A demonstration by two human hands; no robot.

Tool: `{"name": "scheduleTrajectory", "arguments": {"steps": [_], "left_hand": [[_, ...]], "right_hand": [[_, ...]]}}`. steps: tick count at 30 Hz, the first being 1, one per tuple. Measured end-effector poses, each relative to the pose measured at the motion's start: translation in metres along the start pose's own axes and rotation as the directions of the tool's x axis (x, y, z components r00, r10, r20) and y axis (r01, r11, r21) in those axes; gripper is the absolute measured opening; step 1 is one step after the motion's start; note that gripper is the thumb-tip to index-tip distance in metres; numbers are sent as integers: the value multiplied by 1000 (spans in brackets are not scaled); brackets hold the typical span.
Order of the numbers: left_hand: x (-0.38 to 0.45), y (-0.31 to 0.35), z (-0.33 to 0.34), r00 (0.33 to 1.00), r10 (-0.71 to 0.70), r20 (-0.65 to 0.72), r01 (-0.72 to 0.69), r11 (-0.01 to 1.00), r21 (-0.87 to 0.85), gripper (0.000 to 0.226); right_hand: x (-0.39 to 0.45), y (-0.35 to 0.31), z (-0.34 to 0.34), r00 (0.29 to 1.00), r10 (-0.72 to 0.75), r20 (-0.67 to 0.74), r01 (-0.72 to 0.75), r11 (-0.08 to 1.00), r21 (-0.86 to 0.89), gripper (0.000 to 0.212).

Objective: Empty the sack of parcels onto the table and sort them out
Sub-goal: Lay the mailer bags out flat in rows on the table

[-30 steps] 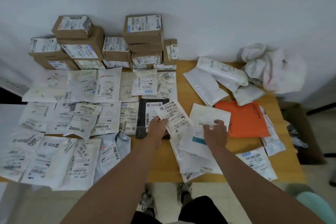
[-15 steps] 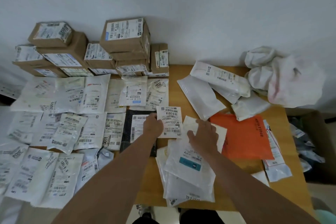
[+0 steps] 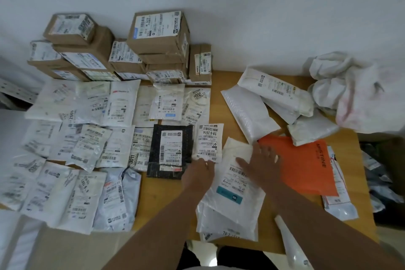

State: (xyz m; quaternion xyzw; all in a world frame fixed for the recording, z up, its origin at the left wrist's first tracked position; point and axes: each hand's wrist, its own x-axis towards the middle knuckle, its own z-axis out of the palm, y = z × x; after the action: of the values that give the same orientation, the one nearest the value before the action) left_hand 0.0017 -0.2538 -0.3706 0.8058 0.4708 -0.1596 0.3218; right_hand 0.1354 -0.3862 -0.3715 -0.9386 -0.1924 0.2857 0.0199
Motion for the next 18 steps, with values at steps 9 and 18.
{"name": "scheduleTrajectory", "arguments": {"steps": [9, 18], "left_hand": [[-14, -4, 1, 961, -107, 254, 112, 994, -7, 51], [-25, -54, -42, 971, -150, 188, 195, 948, -250, 51]], "right_hand": [[-2, 4, -26, 999, -5, -47, 9, 997, 79, 44], [-69, -18, -10, 982, 144, 125, -191, 736, 650, 41]]}}
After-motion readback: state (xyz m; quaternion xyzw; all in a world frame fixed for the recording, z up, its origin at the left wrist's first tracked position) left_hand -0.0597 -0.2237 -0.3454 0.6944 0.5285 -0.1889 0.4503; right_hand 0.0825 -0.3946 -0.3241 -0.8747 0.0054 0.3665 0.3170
